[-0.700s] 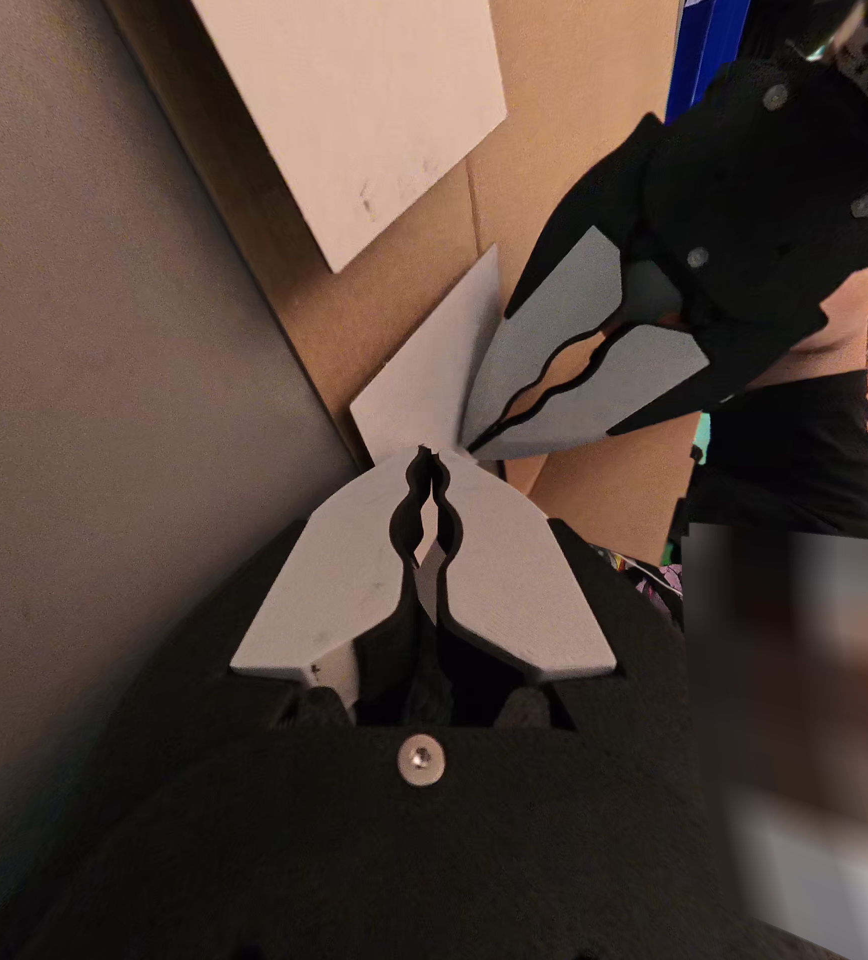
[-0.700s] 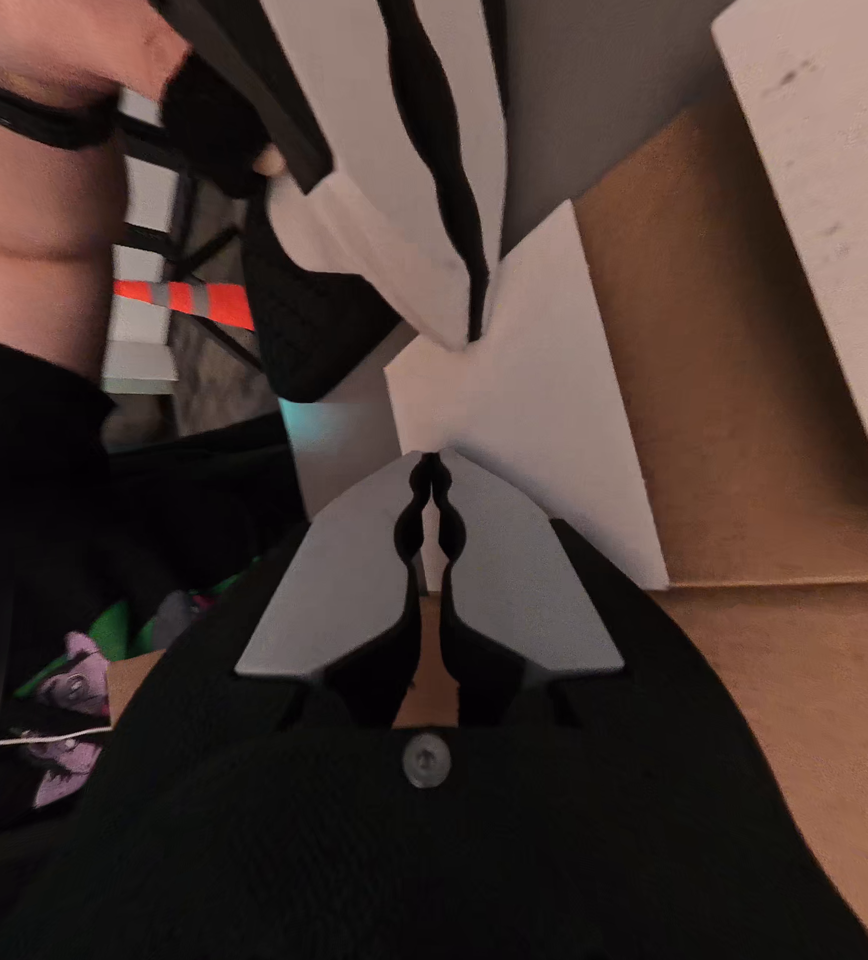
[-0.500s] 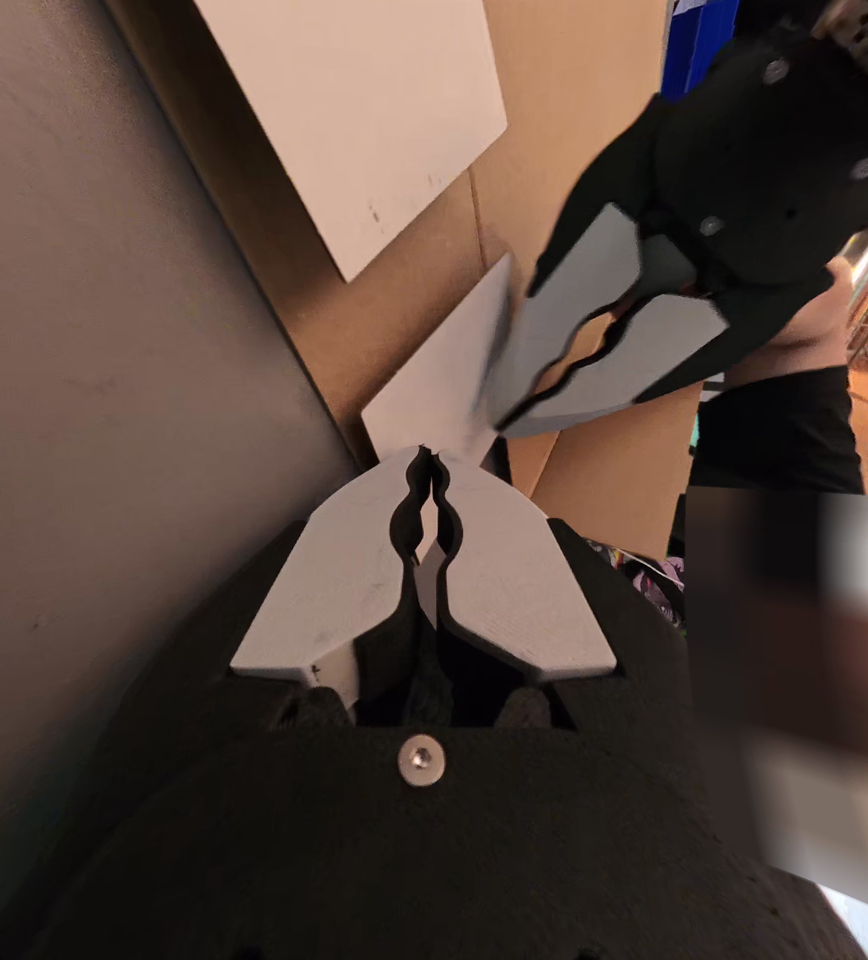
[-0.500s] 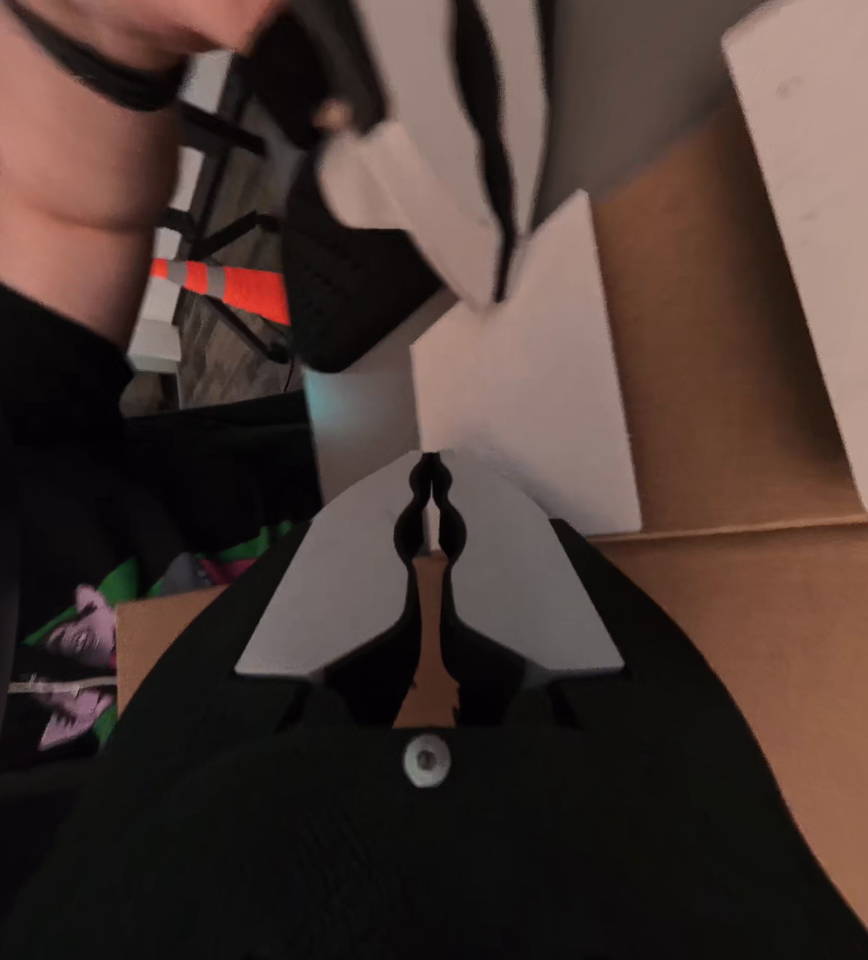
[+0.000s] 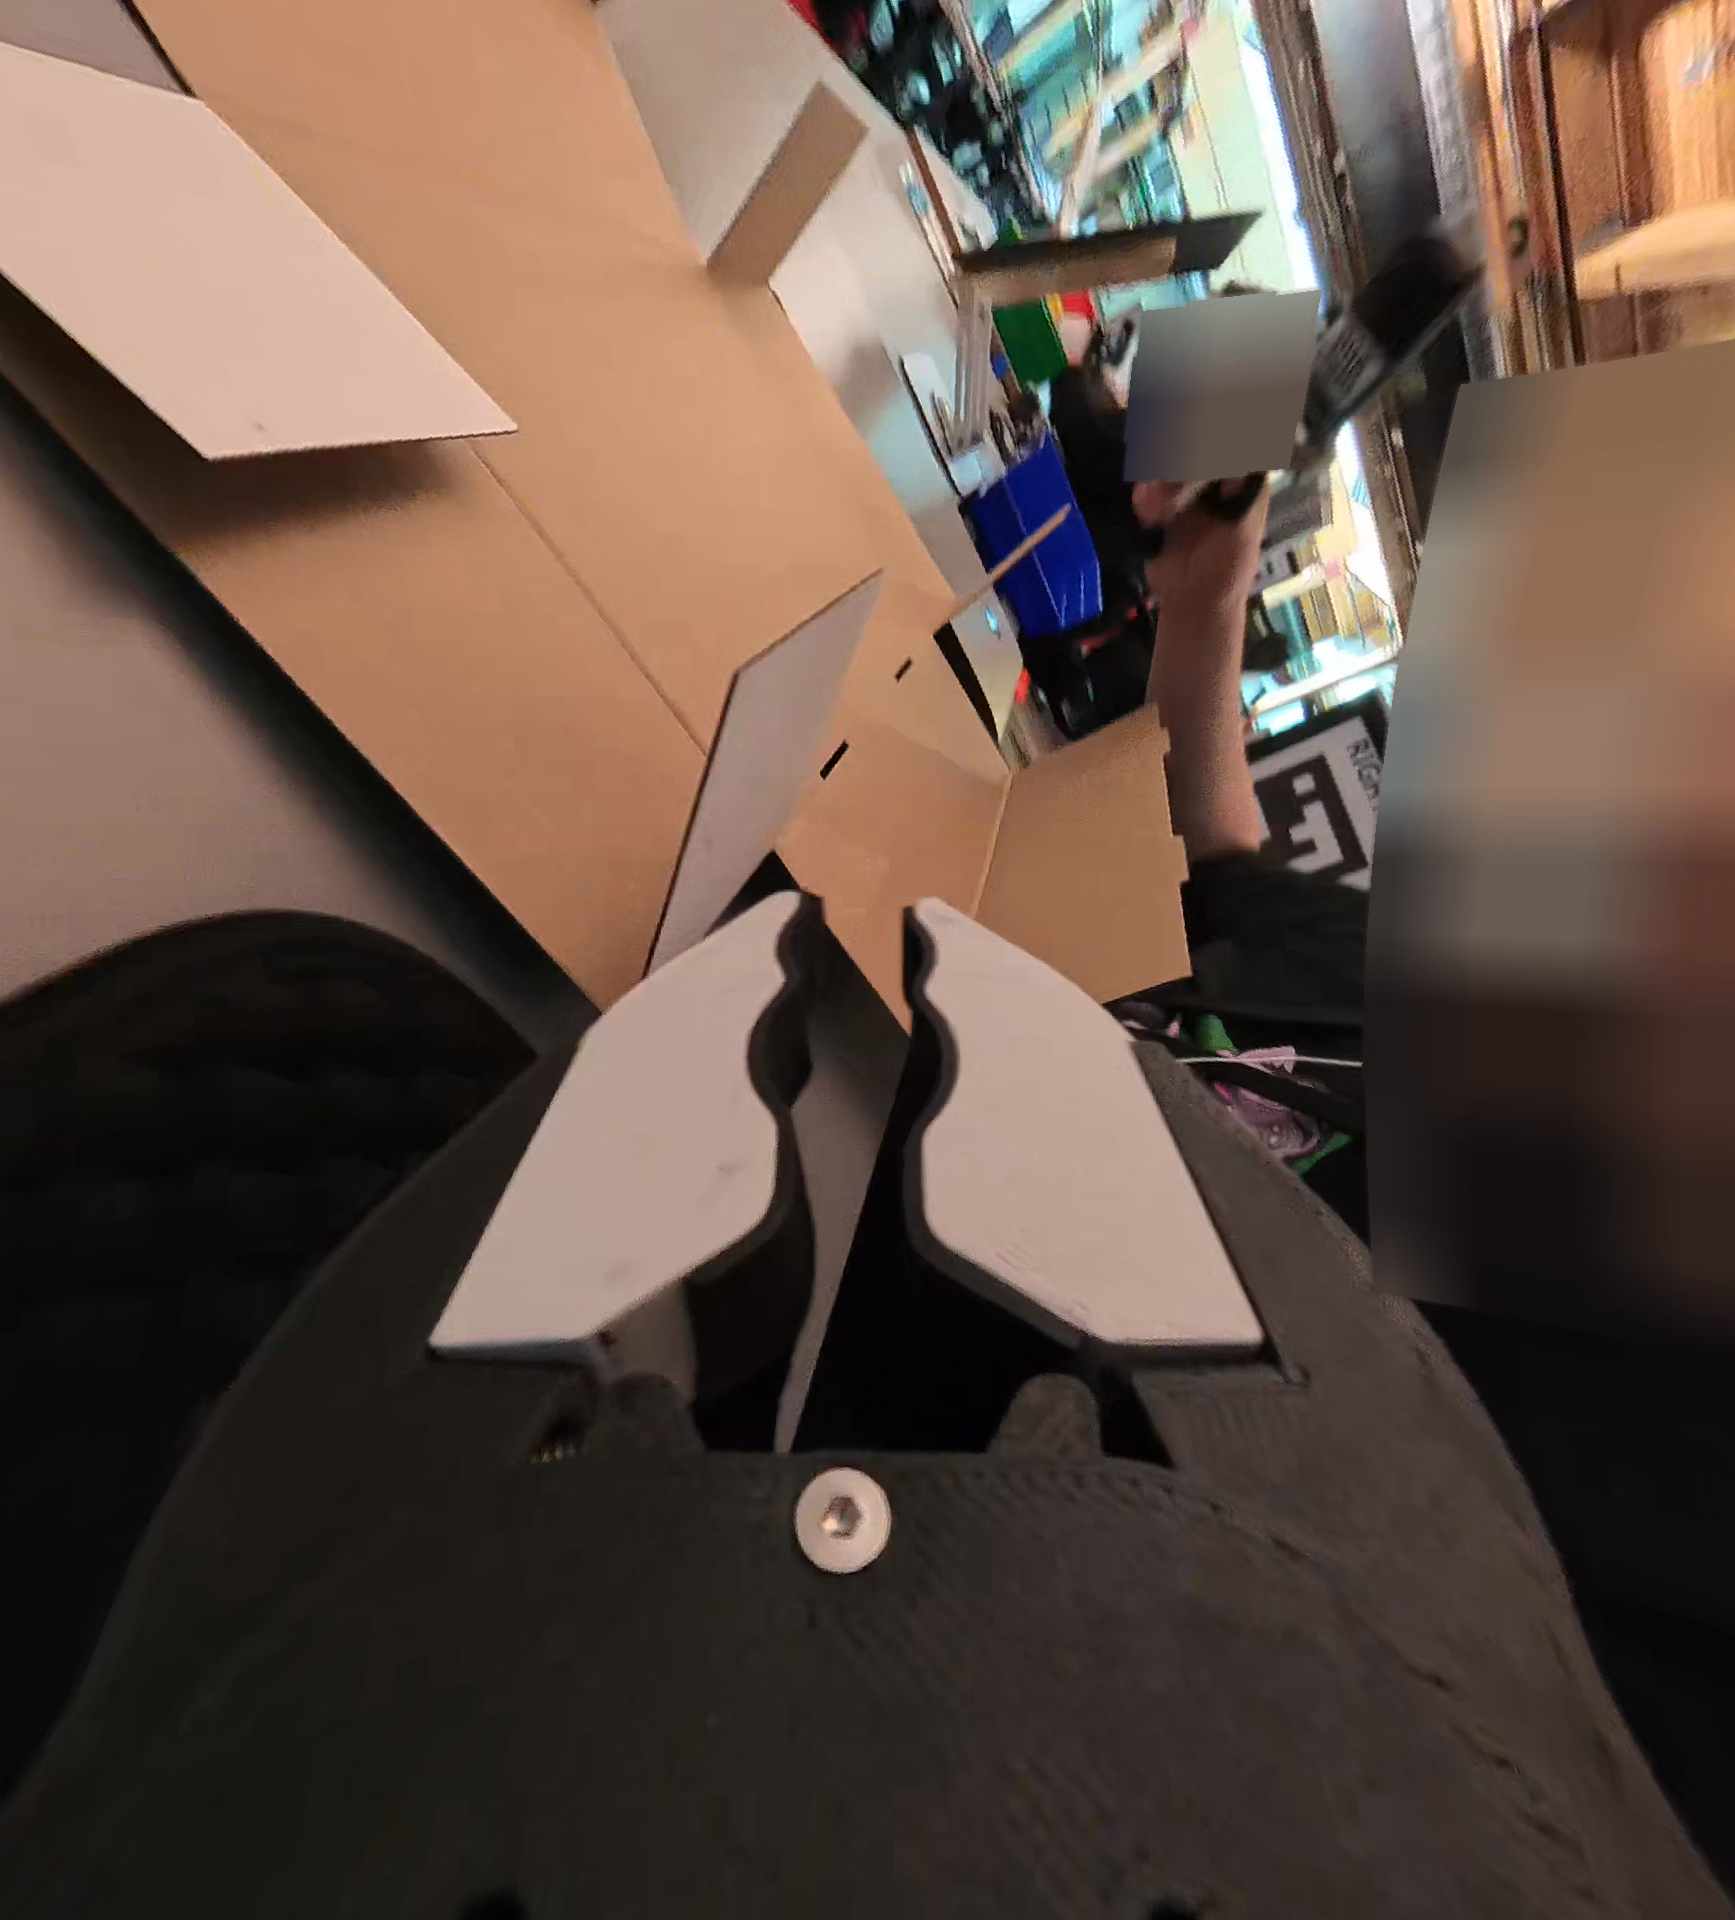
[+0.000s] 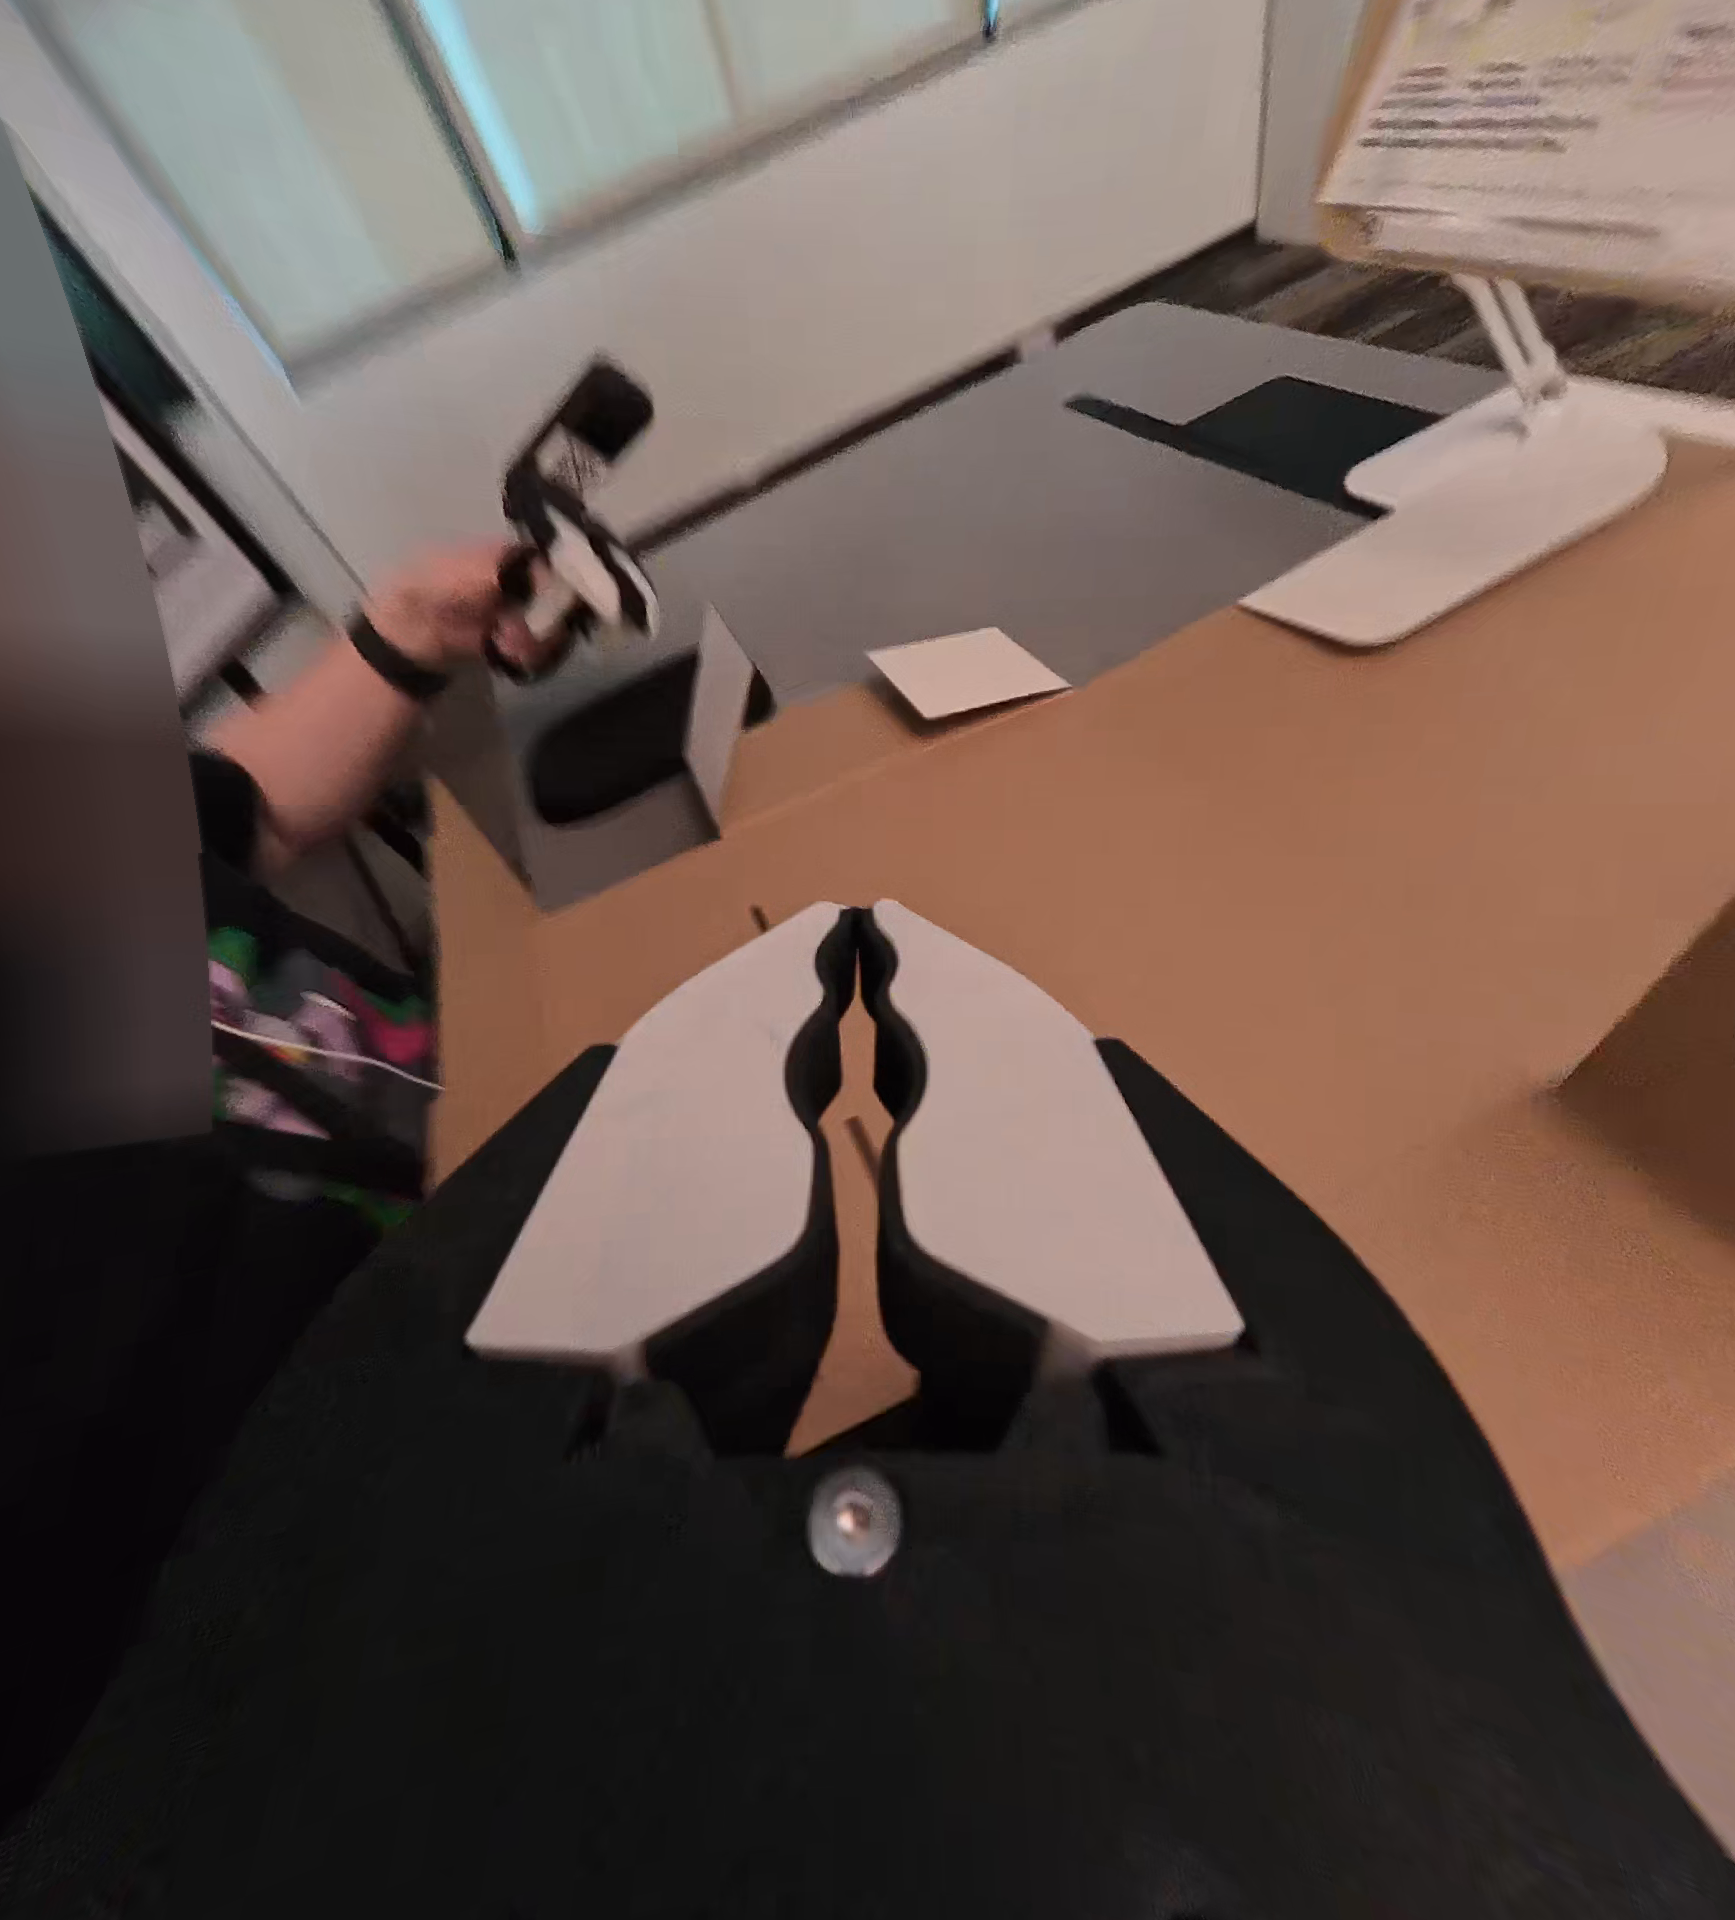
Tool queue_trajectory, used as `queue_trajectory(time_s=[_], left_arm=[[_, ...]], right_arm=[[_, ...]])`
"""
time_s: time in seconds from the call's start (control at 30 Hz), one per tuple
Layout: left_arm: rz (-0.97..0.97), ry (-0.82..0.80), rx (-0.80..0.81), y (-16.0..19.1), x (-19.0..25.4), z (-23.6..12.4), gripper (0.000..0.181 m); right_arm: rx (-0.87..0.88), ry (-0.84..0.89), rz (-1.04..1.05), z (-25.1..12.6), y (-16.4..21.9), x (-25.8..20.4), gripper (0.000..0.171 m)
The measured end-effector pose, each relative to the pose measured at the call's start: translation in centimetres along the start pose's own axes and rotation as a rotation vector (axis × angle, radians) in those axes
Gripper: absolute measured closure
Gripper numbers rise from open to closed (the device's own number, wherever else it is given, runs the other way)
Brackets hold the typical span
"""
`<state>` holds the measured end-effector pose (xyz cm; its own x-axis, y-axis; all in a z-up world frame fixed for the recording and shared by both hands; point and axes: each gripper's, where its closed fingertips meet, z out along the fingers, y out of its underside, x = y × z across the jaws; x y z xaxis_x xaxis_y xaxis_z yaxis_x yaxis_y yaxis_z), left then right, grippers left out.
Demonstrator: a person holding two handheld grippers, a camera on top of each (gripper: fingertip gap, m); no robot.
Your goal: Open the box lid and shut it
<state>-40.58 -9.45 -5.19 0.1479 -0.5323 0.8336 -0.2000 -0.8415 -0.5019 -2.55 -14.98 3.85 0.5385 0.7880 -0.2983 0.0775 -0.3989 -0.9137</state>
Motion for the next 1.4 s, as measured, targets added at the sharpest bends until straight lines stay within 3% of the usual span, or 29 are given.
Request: queue_trajectory(time_s=[0.03, 0.07, 0.1, 0.2, 0.33, 0.47, 0.67, 0.77, 0.97, 1.1, 1.27, 1.4], left_arm=[[0.001, -0.016, 0.031, 0.4, 0.2, -0.1, 0.168], [0.006, -0.036, 0.059, 0.7, 0.5, -0.1, 0.165], [0.015, -0.053, 0.088, 0.8, 0.8, 0.0, 0.163], [0.074, -0.045, 0.144, 0.4, 3.9, 0.9, 0.165], [0.197, -0.064, -0.019, 1.1, 8.3, 4.8, 0.175], [0.280, -0.130, -0.134, 2.1, 9.4, 6.7, 0.181], [0.046, -0.159, -0.124, 4.8, 5.9, 6.8, 0.171], [0.008, -0.145, -0.170, 6.9, 4.7, 7.3, 0.162], [-0.005, -0.172, -0.359, 11.1, 2.2, 8.3, 0.151], [-0.047, -0.083, -0.437, 13.9, 1.6, 10.0, 0.144], [0.128, -0.075, -0.378, 13.9, 2.0, 12.2, 0.132], [0.369, -0.137, -0.261, 12.0, 2.9, 13.0, 0.102]], right_arm=[[0.081, -0.012, 0.101, -2.1, 1.0, 0.1, 0.168], [0.162, 0.013, 0.195, -4.0, 2.2, 0.7, 0.141], [0.214, 0.057, 0.263, -5.7, 3.8, 1.5, 0.135], [0.206, 0.234, 0.342, -9.5, 9.9, 3.8, 0.133], [0.249, 0.257, 0.448, -11.4, 12.6, 6.9, 0.107], [0.157, 0.216, 0.568, -9.9, 13.5, 11.9, 0.106], [-0.058, 0.089, 0.717, -4.2, 13.8, 17.1, 0.114], [-0.107, 0.099, 0.705, -2.5, 13.4, 19.3, 0.124], [-0.149, 0.152, 0.668, -1.4, 12.3, 22.8, 0.123], [-0.147, 0.204, 0.613, -1.4, 11.5, 25.3, 0.116], [-0.154, 0.218, 0.494, -0.6, 10.1, 27.5, 0.103], [-0.141, 0.230, 0.232, 0.2, 8.2, 28.6, 0.093]])
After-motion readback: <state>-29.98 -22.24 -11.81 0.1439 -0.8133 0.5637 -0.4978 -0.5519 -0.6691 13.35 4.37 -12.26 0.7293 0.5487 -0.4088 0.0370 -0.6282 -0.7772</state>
